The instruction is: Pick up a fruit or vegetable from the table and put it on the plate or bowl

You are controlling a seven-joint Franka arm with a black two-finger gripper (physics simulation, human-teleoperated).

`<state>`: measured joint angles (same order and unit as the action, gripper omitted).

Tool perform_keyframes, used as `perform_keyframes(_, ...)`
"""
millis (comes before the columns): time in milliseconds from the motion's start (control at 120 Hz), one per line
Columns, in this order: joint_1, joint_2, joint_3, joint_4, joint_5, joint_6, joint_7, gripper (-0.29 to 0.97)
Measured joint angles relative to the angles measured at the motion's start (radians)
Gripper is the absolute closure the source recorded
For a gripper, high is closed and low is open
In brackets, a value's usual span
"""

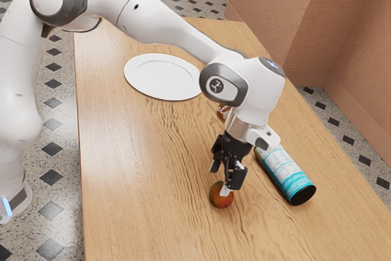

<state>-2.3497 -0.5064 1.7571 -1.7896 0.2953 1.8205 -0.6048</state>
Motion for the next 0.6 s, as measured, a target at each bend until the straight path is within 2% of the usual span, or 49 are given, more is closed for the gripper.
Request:
perform_keyframes(150,-0.014,-0.007,0.005,-0.018,0.003,0.012,-0.01,0.02)
perform_keyframes(383,-0.014,-0.029,0.018,-0.031,0.046,0.074,-0.022,0.02)
perform_keyframes(600,-0.039,-0.061,0.063,-0.039,0.061,0.111,-0.029,0.04)
